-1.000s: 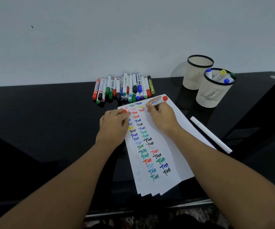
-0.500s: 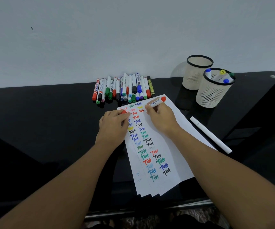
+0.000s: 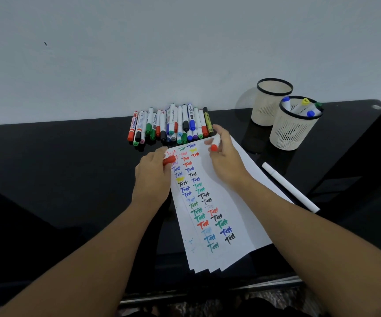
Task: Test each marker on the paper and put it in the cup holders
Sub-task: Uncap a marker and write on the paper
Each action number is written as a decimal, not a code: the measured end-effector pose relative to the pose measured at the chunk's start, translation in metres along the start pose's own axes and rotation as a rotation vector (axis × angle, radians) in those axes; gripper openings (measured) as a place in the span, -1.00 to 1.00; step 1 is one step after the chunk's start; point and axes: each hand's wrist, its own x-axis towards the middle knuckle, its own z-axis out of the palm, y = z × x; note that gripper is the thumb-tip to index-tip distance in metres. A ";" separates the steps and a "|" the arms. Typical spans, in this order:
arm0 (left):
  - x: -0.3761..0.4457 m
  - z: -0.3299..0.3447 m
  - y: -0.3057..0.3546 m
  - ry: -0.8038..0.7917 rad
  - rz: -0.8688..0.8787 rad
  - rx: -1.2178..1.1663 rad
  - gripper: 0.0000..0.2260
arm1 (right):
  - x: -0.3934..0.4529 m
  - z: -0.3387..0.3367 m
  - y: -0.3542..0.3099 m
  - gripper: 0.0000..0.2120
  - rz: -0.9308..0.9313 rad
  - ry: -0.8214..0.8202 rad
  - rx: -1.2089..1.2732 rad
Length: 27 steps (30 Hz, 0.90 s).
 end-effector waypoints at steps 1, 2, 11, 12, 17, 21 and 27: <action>-0.001 0.000 0.000 0.030 -0.012 0.032 -0.68 | 0.000 -0.002 -0.001 -0.38 0.009 -0.060 0.005; -0.002 0.000 -0.001 0.046 -0.021 0.062 -0.72 | 0.001 -0.004 -0.003 -0.33 0.010 -0.106 0.010; -0.002 -0.003 0.001 0.056 0.031 0.013 -0.85 | 0.004 -0.010 -0.016 -0.52 -0.055 -0.066 -0.015; -0.002 -0.004 0.002 0.055 0.040 -0.017 -0.86 | 0.004 -0.012 -0.016 -0.46 -0.077 -0.114 -0.097; -0.006 -0.006 0.003 0.046 0.072 -0.134 -0.88 | -0.002 -0.017 -0.007 -0.76 -0.210 -0.191 -0.671; -0.007 -0.007 0.003 0.030 0.097 -0.153 -0.86 | -0.001 -0.026 -0.005 -0.73 -0.208 -0.136 -0.684; -0.009 -0.008 0.008 -0.005 0.141 -0.125 -0.85 | -0.001 -0.024 0.000 -0.72 -0.221 -0.178 -0.754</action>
